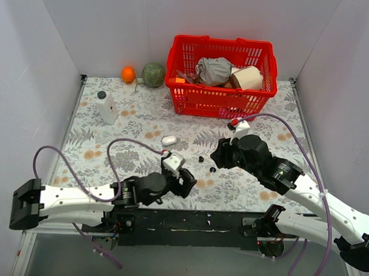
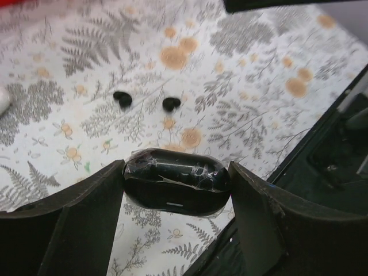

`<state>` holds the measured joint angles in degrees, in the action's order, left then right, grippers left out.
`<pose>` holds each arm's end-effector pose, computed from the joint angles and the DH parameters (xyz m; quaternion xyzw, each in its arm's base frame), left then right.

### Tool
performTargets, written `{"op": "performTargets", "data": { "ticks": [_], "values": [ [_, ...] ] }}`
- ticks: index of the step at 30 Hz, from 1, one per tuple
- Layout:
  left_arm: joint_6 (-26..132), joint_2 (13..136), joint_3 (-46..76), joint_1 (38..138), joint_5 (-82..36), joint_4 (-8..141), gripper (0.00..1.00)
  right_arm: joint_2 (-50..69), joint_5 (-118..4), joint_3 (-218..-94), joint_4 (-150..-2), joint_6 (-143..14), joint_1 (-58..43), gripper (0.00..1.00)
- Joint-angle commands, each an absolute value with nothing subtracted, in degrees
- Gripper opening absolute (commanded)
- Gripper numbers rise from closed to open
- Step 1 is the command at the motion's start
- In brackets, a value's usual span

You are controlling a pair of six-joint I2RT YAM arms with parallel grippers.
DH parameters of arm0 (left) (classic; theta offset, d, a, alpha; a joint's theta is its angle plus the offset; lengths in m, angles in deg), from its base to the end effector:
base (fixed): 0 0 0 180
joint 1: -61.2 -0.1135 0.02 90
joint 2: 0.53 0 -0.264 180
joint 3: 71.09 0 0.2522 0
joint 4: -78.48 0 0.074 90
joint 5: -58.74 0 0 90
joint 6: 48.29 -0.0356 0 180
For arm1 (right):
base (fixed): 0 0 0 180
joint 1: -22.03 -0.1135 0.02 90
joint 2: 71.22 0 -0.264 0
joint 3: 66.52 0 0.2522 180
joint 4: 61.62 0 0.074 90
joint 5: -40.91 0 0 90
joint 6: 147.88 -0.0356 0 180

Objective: Insert the wireless bluetooth earbuds into the charging case

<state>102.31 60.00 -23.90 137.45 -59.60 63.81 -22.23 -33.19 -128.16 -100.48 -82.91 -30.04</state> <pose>0.0707 -0.2179 0.2357 -0.0117 0.8406 -0.3871 0.3787 0.1245 0.1438 0.3201 -0.1255 0.8346 0.2343 0.4824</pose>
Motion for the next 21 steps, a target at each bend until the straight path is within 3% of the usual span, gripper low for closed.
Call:
{"op": "performTargets", "data": {
  "ticks": [1,3,10,21],
  "values": [
    [82.73,47.39,-38.05,137.67,-56.34,94.73,0.0,-18.77,-43.19,-135.1,-97.34,-79.94,-29.56,0.54],
    [77.33,42.28,-44.48,137.67,-53.95,103.86,0.0,-17.0,-48.09,-137.22,-98.14,-78.45,-29.56,0.55],
    [65.45,40.52,-46.34,137.67,-48.95,102.07,0.0,-9.46,-60.95,-143.81,-101.02,-73.89,-29.73,0.59],
    [60.69,45.96,-46.34,137.67,-49.54,106.81,0.0,-3.46,-57.63,-149.27,-104.55,-70.1,-34.65,0.63]
  ]
}}
